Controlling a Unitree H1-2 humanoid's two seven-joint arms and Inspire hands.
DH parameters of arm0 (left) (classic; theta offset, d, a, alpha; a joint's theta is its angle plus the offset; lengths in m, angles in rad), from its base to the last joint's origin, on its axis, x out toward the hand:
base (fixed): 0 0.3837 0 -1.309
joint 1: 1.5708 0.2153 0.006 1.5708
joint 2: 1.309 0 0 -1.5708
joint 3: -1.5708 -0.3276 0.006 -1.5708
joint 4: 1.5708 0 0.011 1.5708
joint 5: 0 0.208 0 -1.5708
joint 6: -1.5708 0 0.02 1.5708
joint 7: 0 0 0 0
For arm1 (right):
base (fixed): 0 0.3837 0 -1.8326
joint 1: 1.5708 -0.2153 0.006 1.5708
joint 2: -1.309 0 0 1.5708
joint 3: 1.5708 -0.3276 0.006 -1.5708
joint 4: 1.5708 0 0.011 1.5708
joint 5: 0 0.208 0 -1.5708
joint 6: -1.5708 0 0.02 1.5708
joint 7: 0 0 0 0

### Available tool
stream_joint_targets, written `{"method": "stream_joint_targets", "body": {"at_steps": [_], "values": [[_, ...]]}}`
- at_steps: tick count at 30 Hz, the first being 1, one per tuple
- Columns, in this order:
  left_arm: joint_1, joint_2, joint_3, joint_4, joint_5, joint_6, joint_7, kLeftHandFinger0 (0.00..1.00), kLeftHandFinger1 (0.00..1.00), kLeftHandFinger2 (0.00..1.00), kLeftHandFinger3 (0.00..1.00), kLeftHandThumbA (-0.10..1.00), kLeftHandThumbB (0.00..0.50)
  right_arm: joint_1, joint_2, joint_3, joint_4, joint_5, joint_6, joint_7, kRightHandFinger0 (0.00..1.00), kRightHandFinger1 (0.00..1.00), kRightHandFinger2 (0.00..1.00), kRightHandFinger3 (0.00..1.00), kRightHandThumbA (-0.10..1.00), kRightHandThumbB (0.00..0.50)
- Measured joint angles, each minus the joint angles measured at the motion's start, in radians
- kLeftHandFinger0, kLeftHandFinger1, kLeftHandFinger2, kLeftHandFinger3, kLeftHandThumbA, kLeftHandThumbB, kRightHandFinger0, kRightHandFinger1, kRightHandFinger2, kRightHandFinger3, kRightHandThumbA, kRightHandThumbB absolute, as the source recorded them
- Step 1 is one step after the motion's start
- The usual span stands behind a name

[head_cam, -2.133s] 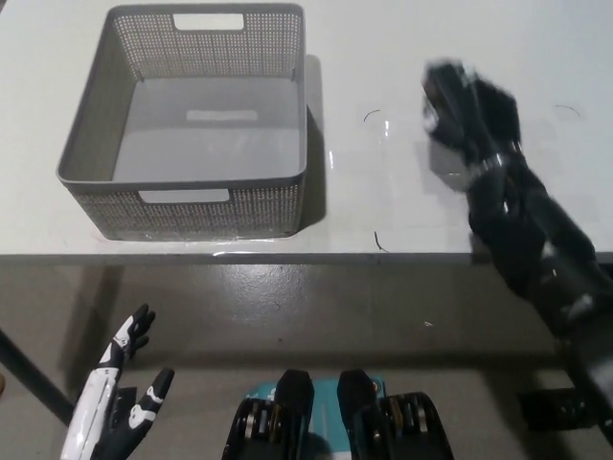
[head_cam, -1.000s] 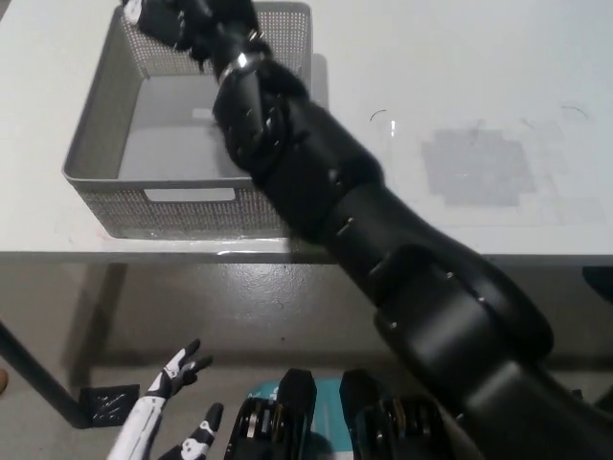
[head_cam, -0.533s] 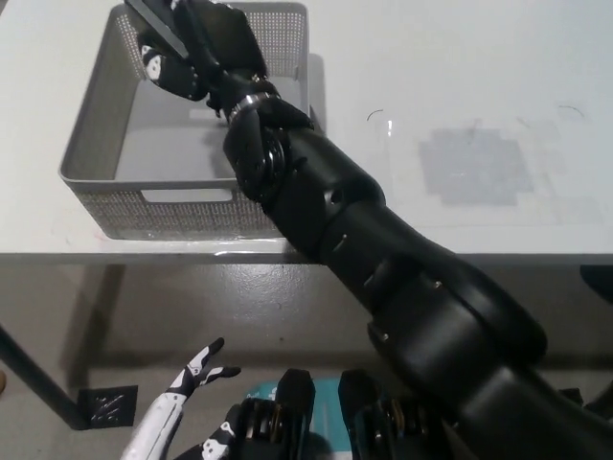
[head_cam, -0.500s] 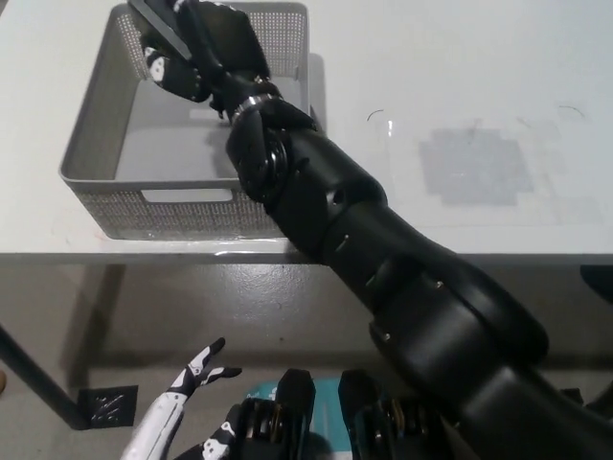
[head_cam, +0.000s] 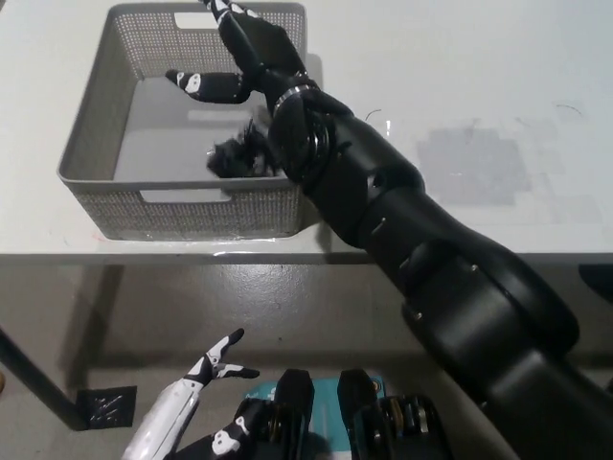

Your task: Use the right hand to pick up a black power cord and place it into a container on the left hand side

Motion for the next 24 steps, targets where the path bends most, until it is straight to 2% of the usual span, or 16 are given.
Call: {"method": "stream_joint_targets", "body": {"at_steps": [3,7,10,11,13,15,19,20,21,22,24], "values": [[-0.007,0.003,-0.003,0.0,0.003,0.0,-0.004,0.79,0.73,0.68,1.0,0.75,0.156,0.0,-0.013,-0.001,-0.006,0.003,-0.001,0.017,1.0,1.0,1.0,1.0,1.0,0.5],[-0.017,0.006,-0.008,0.004,0.003,0.0,-0.007,0.72,0.68,0.67,1.0,0.76,0.16,0.007,-0.035,-0.01,-0.018,0.014,-0.004,0.038,1.0,1.0,1.0,1.0,1.0,0.49],[-0.018,0.007,-0.013,0.008,0.005,-0.001,-0.007,0.71,0.67,0.66,1.0,0.75,0.147,0.02,-0.051,-0.025,-0.03,0.022,-0.007,0.049,1.0,1.0,1.0,1.0,1.0,0.495],[-0.018,0.007,-0.016,0.008,0.006,-0.001,-0.008,0.72,0.67,0.66,1.0,0.76,0.156,0.025,-0.057,-0.029,-0.036,0.023,-0.01,0.052,1.0,1.0,1.0,1.0,1.0,0.481],[-0.019,0.008,-0.02,0.008,0.01,-0.001,-0.011,0.75,0.72,0.68,1.0,0.82,0.176,0.038,-0.07,-0.037,-0.06,0.026,-0.017,0.057,1.0,1.0,1.0,1.0,1.0,0.484],[-0.02,0.008,-0.022,0.009,0.012,0.0,-0.013,0.75,0.72,0.69,1.0,0.82,0.179,0.046,-0.078,-0.042,-0.081,0.029,-0.02,0.059,1.0,1.0,1.0,1.0,1.0,0.471],[-0.026,0.01,-0.026,0.009,0.02,0.007,-0.021,0.71,0.68,0.69,1.0,0.8,0.172,0.085,-0.128,-0.078,-0.244,0.042,-0.023,0.067,1.0,1.0,1.0,1.0,1.0,0.445],[-0.027,0.01,-0.026,0.01,0.02,0.008,-0.022,0.69,0.67,0.68,1.0,0.79,0.154,0.098,-0.14,-0.087,-0.295,0.044,-0.02,0.068,1.0,1.0,1.0,1.0,1.0,0.441],[-0.027,0.01,-0.026,0.012,0.021,0.009,-0.022,0.64,0.63,0.65,1.0,0.77,0.131,0.109,-0.149,-0.093,-0.332,0.045,-0.017,0.07,1.0,1.0,1.0,1.0,1.0,0.438],[-0.027,0.01,-0.026,0.013,0.021,0.009,-0.022,0.63,0.63,0.65,1.0,0.77,0.143,0.116,-0.153,-0.096,-0.351,0.046,-0.016,0.07,1.0,1.0,1.0,1.0,1.0,0.427],[-0.028,0.01,-0.026,0.018,0.021,0.009,-0.022,0.61,0.61,0.64,1.0,0.77,0.142,0.144,-0.169,-0.112,-0.431,0.051,-0.01,0.077,1.0,1.0,1.0,1.0,1.0,0.438]]}}
